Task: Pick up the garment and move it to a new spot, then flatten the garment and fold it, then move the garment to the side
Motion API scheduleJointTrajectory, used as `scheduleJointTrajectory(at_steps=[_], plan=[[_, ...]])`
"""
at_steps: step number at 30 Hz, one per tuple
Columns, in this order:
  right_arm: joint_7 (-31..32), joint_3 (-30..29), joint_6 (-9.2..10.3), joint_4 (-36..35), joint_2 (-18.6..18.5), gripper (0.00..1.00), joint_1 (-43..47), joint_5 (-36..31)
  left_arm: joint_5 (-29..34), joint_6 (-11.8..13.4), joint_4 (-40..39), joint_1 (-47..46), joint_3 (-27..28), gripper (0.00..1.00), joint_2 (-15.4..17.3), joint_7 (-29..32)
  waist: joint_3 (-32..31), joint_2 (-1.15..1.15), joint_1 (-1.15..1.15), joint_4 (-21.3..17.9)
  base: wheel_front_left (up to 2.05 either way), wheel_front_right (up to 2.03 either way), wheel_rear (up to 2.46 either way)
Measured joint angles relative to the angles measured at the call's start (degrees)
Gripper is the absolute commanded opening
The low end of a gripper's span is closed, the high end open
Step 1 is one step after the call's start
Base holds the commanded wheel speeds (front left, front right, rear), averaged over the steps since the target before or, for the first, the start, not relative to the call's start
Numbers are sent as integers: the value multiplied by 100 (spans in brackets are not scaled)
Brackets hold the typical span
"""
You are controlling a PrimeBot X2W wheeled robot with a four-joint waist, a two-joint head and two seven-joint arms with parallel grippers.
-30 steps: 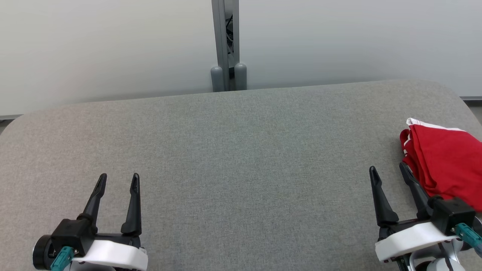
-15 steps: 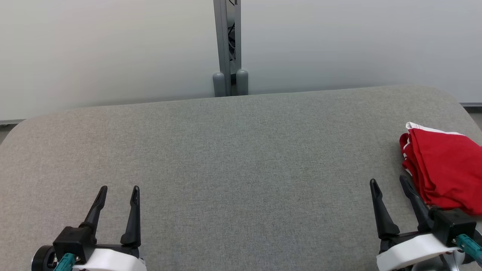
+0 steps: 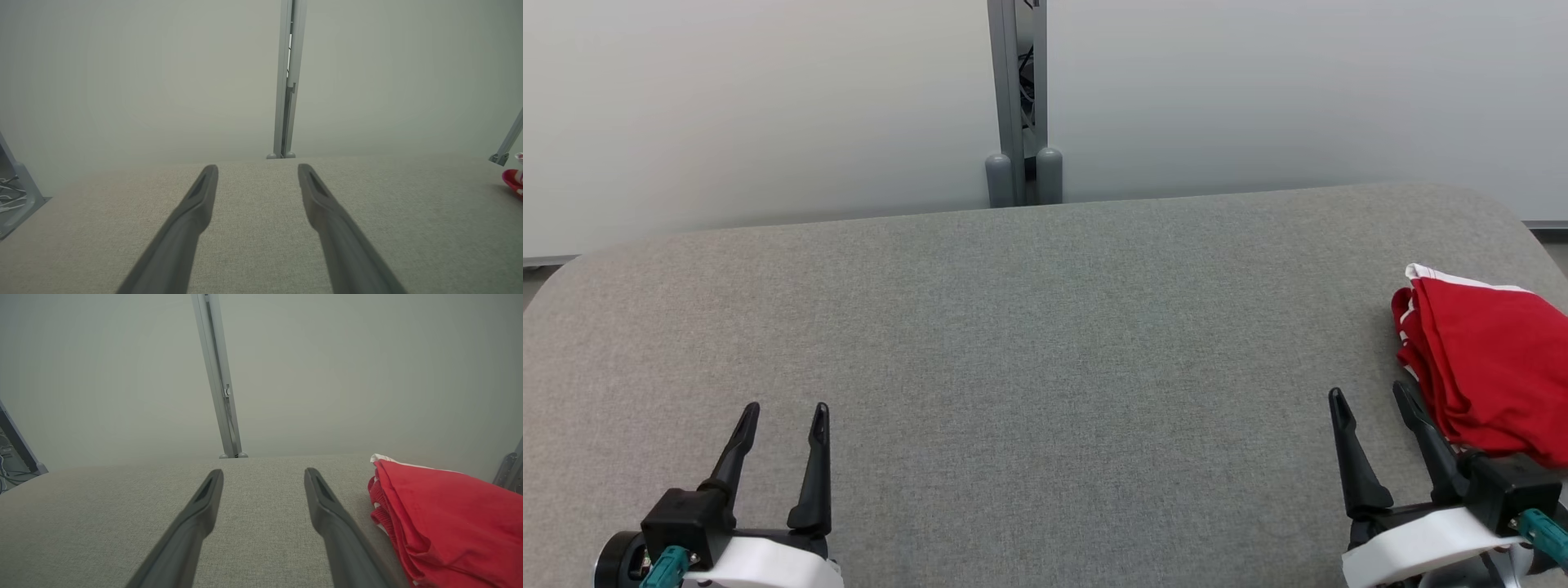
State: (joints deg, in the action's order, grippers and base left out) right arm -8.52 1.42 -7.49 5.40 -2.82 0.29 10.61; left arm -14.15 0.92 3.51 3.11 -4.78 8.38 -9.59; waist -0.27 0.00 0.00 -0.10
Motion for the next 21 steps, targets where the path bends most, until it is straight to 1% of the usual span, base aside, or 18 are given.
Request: scheduleJointTrajectory(at_steps=[14, 15, 18, 21], plan=[[-13, -1, 0, 7, 2, 100, -3, 16, -62, 48, 38, -7, -45, 100, 13, 13, 2, 0, 0, 8, 0, 0, 0], [-8, 0, 0, 53, 13, 0, 12, 14, -60, 48, 76, 7, -49, 0, -4, 18, 2, 0, 0, 8, 0, 0, 0], [13, 8, 0, 219, 71, 0, 107, 18, -64, 47, 236, 118, -93, 0, -68, 25, 3, 0, 0, 8, 0, 0, 0], [179, -103, 0, 324, 71, 0, 126, 279, -333, 16, 294, 141, -138, 0, -101, 23, 7, 0, 0, 8, 0, 0, 0]])
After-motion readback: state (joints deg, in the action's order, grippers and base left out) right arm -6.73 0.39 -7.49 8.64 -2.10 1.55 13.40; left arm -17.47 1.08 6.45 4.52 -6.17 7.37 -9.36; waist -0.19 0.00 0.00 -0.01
